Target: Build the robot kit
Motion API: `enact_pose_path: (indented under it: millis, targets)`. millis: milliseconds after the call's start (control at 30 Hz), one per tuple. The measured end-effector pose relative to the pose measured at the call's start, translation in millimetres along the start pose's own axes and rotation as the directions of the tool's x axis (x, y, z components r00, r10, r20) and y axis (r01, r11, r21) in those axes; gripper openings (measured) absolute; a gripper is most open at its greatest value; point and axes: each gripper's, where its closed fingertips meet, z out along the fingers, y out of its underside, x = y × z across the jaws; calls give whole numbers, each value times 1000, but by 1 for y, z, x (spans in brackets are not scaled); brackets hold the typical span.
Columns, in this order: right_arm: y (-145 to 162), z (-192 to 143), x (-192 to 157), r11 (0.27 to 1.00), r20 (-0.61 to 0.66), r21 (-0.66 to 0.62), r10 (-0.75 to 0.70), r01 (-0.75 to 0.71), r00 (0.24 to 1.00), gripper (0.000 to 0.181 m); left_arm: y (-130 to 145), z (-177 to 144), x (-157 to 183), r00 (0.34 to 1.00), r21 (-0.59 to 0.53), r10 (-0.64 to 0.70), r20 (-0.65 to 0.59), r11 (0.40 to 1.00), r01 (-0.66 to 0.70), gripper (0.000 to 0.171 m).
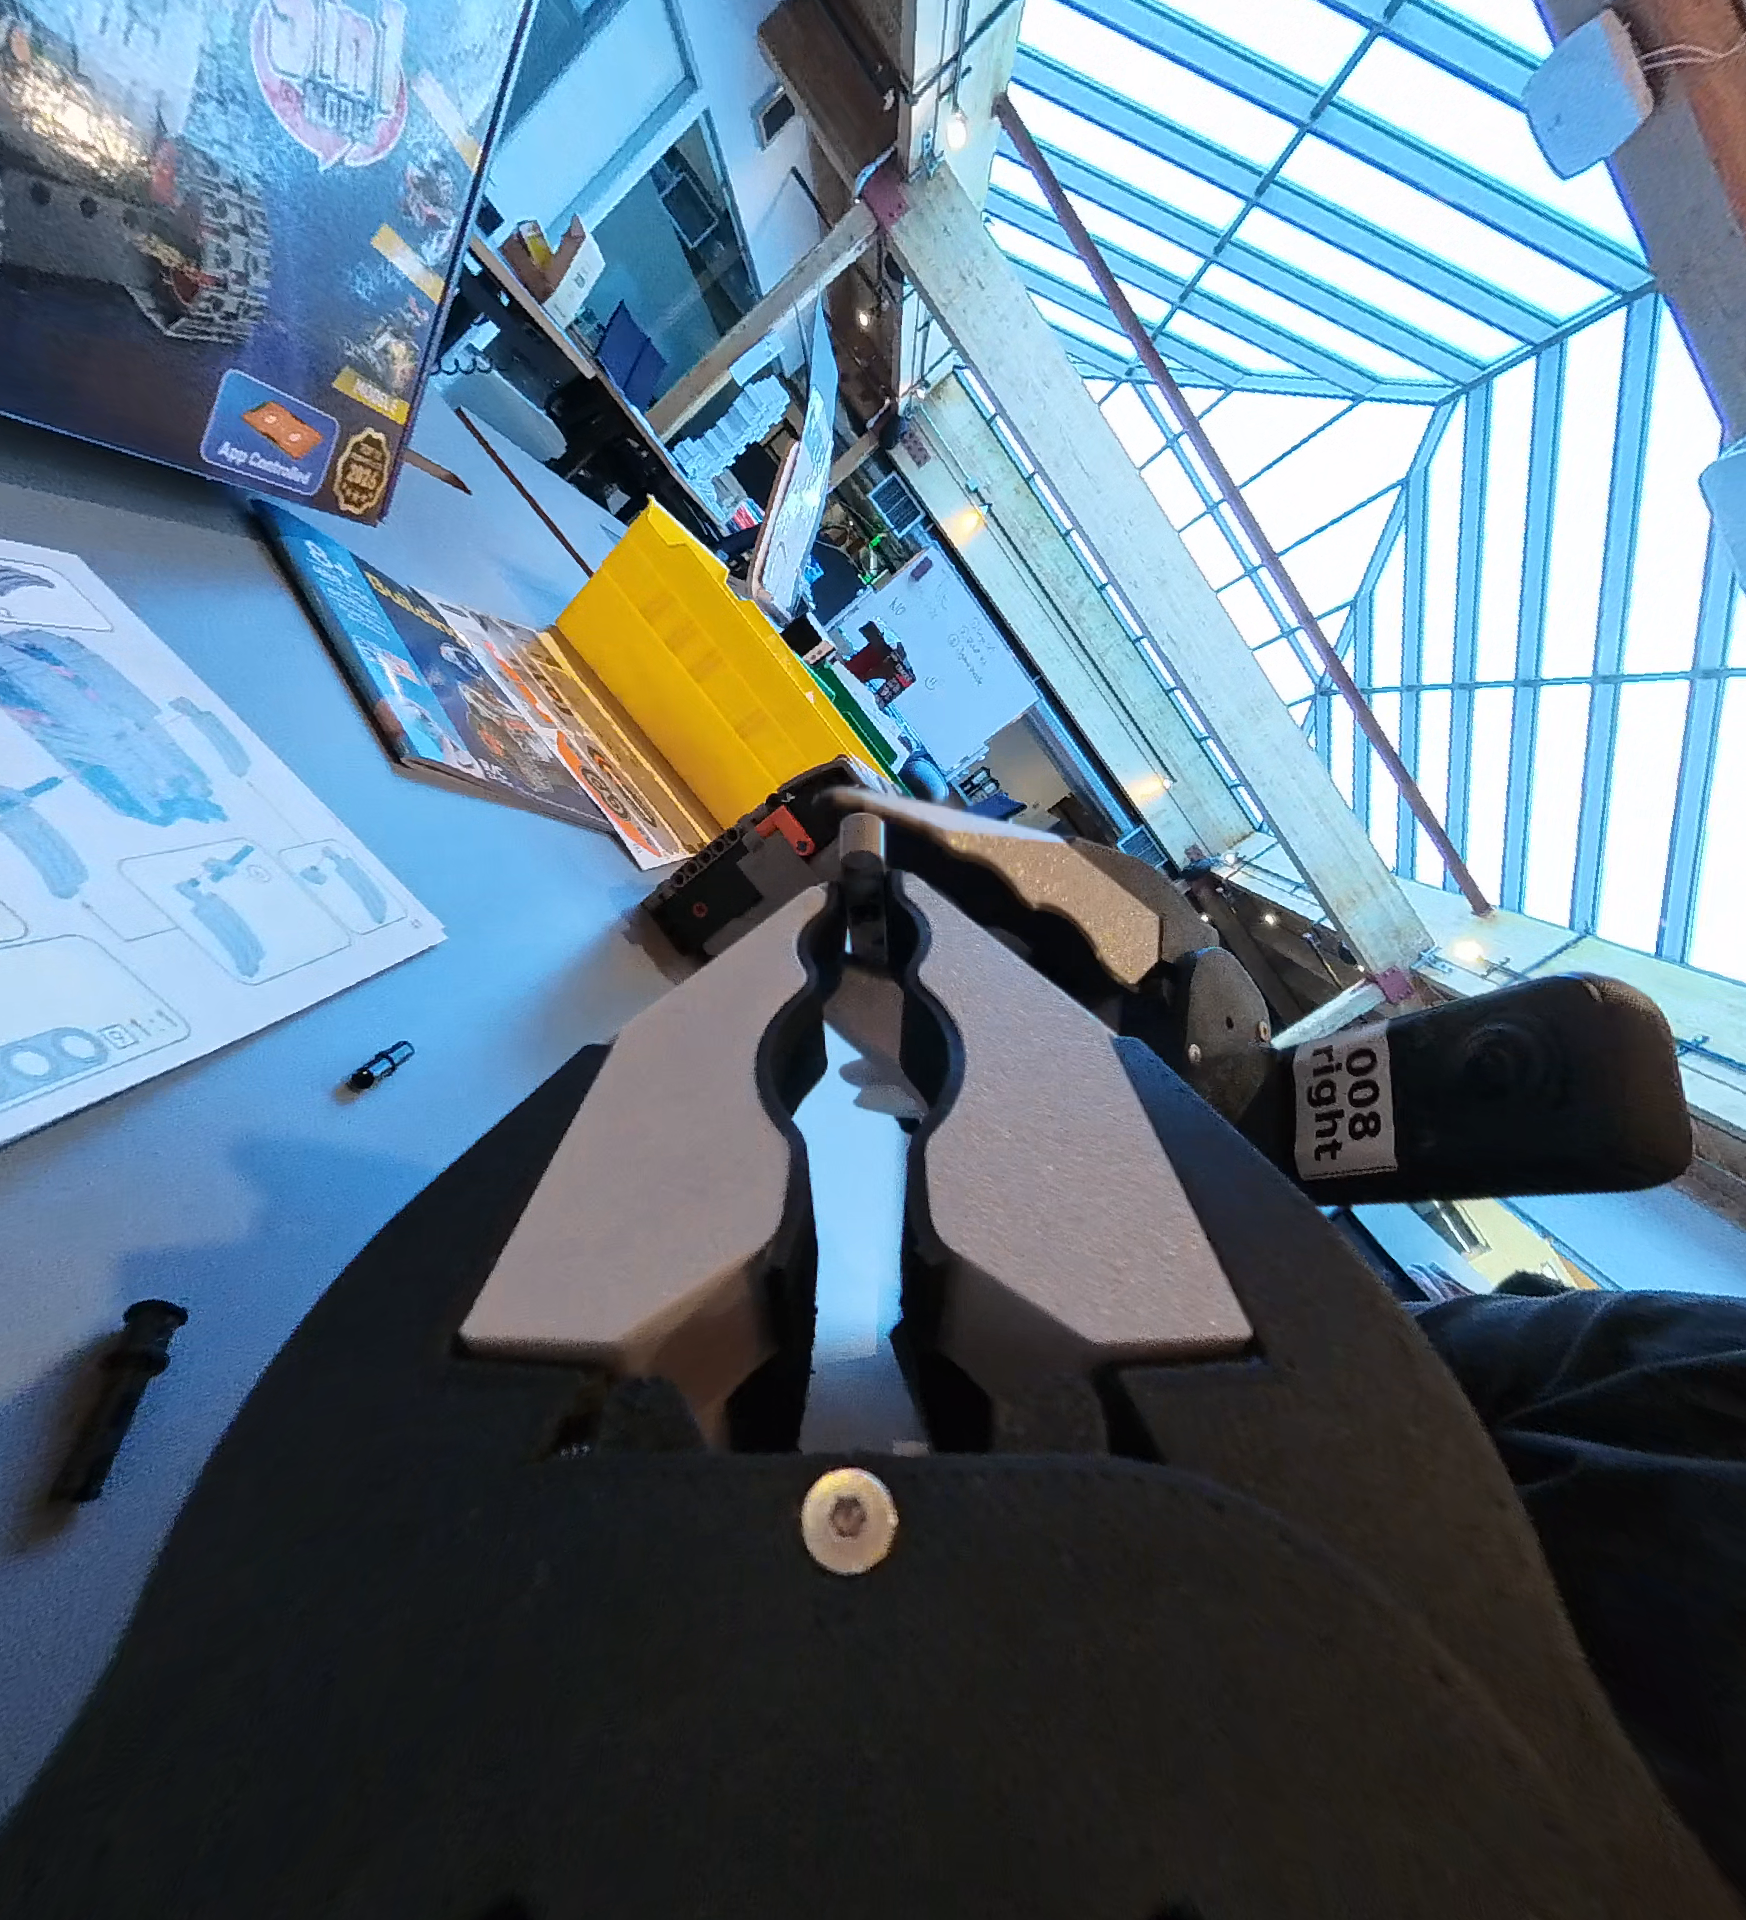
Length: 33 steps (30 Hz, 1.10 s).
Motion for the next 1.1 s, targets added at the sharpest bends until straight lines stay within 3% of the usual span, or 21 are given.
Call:
enact_pose_path:
  millis: [67,767,900,967,1033,1100]
  targets:
    - [-2,-2,-2,1000,21,20,6,-7,1000,20,0,1,2,1000,4,5,-17,1000,-5,4]
    - [13,-2,-9,992,51,-56,-112,115,992,12,13,2,-8,997,-73,60,42,996,-57,4]
    - [3,-3,-5,999,93,17,35,-36,995,16,5,1,3,997,-75,70,-22,995,-72,3]
    - [-3,-10,-7,982,177,78,154,-170,972,45,1,-5,17,988,-96,108,-108,988,-119,3]
    - [-4,-22,-16,939,344,93,283,-332,895,41,-5,-14,32,967,-91,163,-198,979,-184,3]
    - [-7,-34,-26,854,532,50,416,-518,737,33,2,-20,34,955,-163,173,-239,963,-215,3]
